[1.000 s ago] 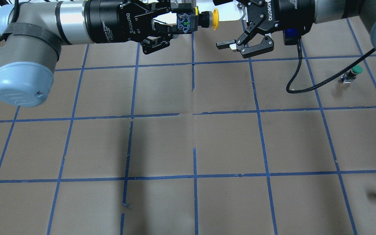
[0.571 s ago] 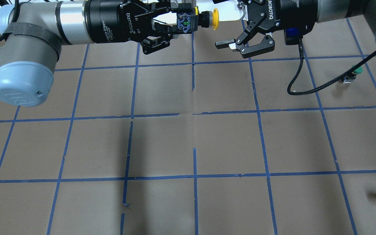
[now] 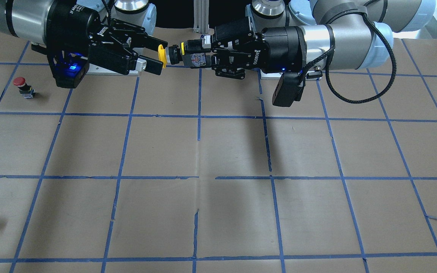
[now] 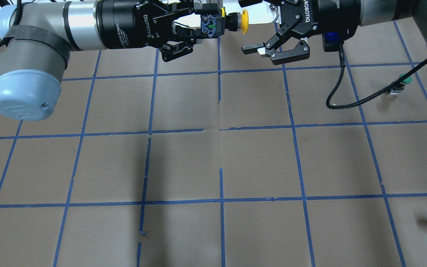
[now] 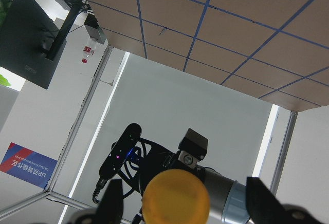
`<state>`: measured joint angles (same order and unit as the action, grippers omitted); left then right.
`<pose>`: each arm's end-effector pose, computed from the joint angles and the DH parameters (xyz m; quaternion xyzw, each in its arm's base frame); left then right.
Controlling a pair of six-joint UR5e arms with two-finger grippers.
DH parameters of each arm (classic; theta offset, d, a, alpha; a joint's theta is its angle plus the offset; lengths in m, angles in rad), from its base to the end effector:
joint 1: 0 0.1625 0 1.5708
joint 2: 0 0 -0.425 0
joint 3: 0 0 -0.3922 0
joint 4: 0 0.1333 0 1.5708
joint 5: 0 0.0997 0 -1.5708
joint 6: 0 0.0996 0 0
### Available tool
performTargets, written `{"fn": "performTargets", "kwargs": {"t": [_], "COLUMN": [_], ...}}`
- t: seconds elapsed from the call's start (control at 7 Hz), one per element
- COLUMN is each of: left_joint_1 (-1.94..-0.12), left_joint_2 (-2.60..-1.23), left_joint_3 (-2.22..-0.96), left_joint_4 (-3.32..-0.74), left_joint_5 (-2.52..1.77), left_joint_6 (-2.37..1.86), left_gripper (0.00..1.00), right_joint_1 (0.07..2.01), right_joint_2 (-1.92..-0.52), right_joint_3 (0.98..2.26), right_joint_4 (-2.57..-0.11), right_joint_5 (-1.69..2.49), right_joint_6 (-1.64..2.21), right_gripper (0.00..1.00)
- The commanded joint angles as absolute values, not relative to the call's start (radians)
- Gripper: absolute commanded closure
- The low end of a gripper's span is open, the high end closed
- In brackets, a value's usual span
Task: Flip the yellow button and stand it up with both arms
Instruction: 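Hold the yellow button out while the right gripper closes on it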
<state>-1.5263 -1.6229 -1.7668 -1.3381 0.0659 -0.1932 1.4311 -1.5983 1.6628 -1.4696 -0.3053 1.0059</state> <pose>-0.2101 -0.5118 0.4825 0.0918 -0.7242 -0.0564 0.6811 0.1602 -0.5003 0.5161 0.4767 0.6488 0.3079 0.5069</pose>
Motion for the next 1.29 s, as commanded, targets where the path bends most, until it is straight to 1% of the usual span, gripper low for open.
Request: {"fn": "performTargets", "kwargs": {"t": [0.0, 0.14, 0.29, 0.43, 0.86, 1.0, 1.14], "left_joint_1": [-1.526, -1.526, -1.526, -1.525, -1.523, -1.516, -1.516], "left_joint_2": [-1.623, -1.620, -1.615, -1.615, -1.620, -1.621, -1.624], "left_joint_3": [-1.767, -1.767, -1.766, -1.763, -1.746, -1.746, -1.747], "left_joint_4": [-1.339, -1.339, -1.341, -1.338, -1.335, -1.332, -1.331], "left_joint_5": [0.066, 0.066, 0.067, 0.083, 0.087, 0.176, 0.287], "left_joint_6": [-0.193, -0.193, -0.219, -0.260, -0.298, -0.298, -0.298], "left_gripper": [1.00, 1.00, 0.87, 0.01, 0.00, 0.00, 0.00], "right_joint_1": [1.431, 1.431, 1.431, 1.431, 1.422, 1.396, 1.328], "right_joint_2": [-1.598, -1.598, -1.598, -1.598, -1.591, -1.585, -1.585], "right_joint_3": [1.663, 1.663, 1.663, 1.663, 1.663, 1.660, 1.660], "right_joint_4": [-1.471, -1.471, -1.471, -1.471, -1.477, -1.486, -1.503], "right_joint_5": [-0.305, -0.305, -0.304, -0.302, -0.287, -0.293, -0.296], "right_joint_6": [1.000, 0.999, 0.999, 0.999, 0.999, 1.000, 0.991], "right_gripper": [0.60, 0.71, 0.74, 0.74, 0.78, 0.79, 0.79]}}
